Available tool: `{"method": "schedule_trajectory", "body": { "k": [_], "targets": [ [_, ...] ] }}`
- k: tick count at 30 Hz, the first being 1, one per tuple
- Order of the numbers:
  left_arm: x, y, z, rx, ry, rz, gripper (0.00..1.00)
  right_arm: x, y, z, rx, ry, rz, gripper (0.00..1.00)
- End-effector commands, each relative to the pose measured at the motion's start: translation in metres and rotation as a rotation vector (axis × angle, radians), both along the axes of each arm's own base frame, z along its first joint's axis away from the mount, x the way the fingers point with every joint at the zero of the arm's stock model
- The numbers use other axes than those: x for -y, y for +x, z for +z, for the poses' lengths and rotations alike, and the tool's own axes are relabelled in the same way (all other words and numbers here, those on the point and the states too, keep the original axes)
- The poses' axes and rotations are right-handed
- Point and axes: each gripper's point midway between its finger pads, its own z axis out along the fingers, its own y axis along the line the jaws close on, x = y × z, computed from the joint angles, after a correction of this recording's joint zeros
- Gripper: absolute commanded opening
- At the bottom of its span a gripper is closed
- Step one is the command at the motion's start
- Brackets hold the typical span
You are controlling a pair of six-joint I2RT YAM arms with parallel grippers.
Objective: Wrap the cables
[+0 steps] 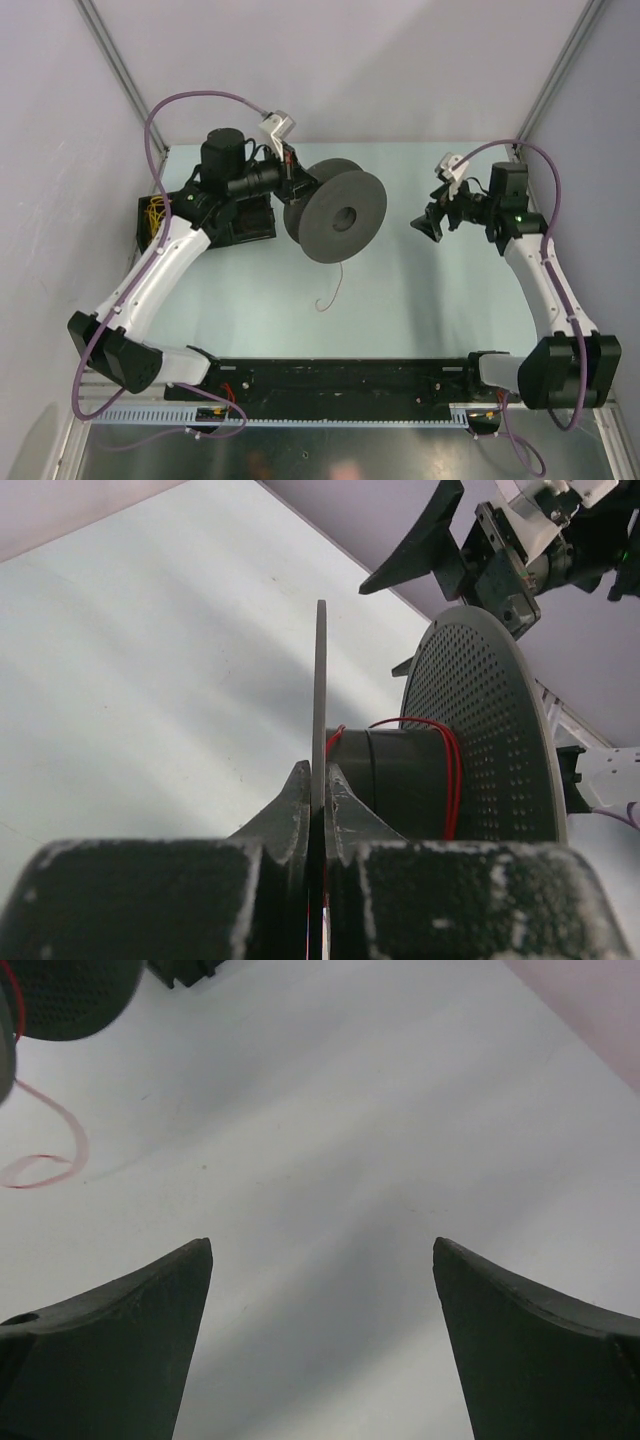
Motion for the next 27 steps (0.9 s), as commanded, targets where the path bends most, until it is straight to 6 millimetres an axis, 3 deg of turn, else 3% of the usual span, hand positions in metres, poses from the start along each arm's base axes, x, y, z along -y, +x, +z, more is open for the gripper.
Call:
{"method": "schedule_trajectory", "body": {
  "k": [1,5,12,17,27],
  "targets": [
    [0.001,0.000,0.035,0.064,-0.114,-0.016,0.08,0.013,-0.001,-0.004,-0.047,0.122,-0.159,0.98],
    [-0.005,0.015,0.016,-0.016,-0.143,0.045,0.01,0.014,-0.014,-0.025,-0.105,0.135,-0.144,0.99],
    [-0.017,0.049,-0.017,-0.148,-0.172,0.197,0.00,0.002,-0.026,-0.093,-0.368,0.099,-0.232,0.88],
    [-0.025,0.069,-0.031,-0.252,-0.217,0.273,0.00,-0.008,-0.001,-0.112,-0.382,0.153,-0.341,0.89],
    [-0.043,0.074,-0.042,-0.308,-0.260,0.345,0.00,-0.059,0.041,-0.144,-0.380,0.225,-0.396,0.87]
  ]
}}
